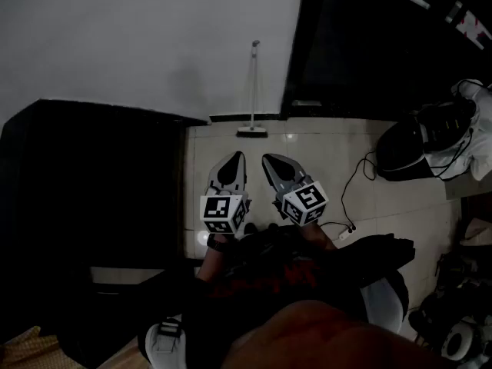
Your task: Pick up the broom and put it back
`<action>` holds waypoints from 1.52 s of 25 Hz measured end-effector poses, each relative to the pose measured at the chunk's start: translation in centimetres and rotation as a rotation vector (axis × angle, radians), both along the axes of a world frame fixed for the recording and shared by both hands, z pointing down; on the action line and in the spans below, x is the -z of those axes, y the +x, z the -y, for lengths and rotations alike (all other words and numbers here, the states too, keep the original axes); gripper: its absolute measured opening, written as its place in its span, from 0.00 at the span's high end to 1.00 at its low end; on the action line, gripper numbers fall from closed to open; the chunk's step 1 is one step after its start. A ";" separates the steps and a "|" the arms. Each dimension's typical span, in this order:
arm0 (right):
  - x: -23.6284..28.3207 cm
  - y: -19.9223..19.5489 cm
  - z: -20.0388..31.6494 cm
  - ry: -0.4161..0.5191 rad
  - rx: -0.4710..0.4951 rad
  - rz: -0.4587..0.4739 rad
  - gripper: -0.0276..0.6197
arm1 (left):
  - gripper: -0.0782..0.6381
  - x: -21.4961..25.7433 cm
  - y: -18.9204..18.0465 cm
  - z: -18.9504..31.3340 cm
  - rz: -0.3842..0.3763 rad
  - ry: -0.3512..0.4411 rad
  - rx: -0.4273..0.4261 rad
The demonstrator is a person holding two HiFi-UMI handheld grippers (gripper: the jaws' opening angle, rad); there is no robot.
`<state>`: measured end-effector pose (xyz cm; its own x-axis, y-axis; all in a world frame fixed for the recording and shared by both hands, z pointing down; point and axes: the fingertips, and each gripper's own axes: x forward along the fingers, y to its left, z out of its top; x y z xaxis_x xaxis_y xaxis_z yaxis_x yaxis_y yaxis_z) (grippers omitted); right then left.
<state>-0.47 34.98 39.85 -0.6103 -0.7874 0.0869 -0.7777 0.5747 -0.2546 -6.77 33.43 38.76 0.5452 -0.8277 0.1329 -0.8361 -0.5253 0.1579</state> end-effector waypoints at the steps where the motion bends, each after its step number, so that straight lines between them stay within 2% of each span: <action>1: -0.3 0.0 0.1 -0.008 -0.002 0.013 0.96 | 0.88 -0.2 0.0 0.0 -0.008 -0.004 0.002; 5: -1.7 0.0 0.9 -0.026 -0.016 0.058 0.96 | 0.88 -2.1 -0.6 0.4 -0.021 -0.017 0.009; 9: 0.1 1.6 1.3 -0.079 -0.057 0.133 0.96 | 0.88 -0.5 0.1 0.0 0.001 -0.009 -0.001; 11: 0.5 1.7 1.7 -0.094 -0.083 0.138 0.96 | 0.88 -0.2 0.3 -0.1 0.009 -0.008 -0.013; 18: 0.0 0.9 2.6 -0.078 -0.131 0.091 0.96 | 0.88 -0.9 -0.4 0.5 0.002 -0.017 -0.034; 24: -1.6 1.2 3.6 -0.026 -0.216 -0.068 0.96 | 0.88 -2.2 -4.0 1.8 -0.023 -0.019 -0.002; 30: -0.5 1.6 5.6 0.009 -0.276 -0.072 0.96 | 0.88 -2.7 -5.8 4.5 -0.066 -0.050 0.012; 34: -0.8 1.5 7.8 0.045 -0.254 -0.071 0.96 | 0.88 -3.9 -5.2 7.2 -0.061 -0.061 -0.001; 38: -1.3 2.2 12.4 0.063 -0.242 -0.066 0.96 | 0.88 -5.5 -4.4 12.1 -0.070 -0.105 0.014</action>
<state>1.69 22.60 41.14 -0.3979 -0.9150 0.0667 -0.9083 0.3828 -0.1686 -11.13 21.36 44.23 0.5445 -0.8189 0.1814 -0.8284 -0.4912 0.2693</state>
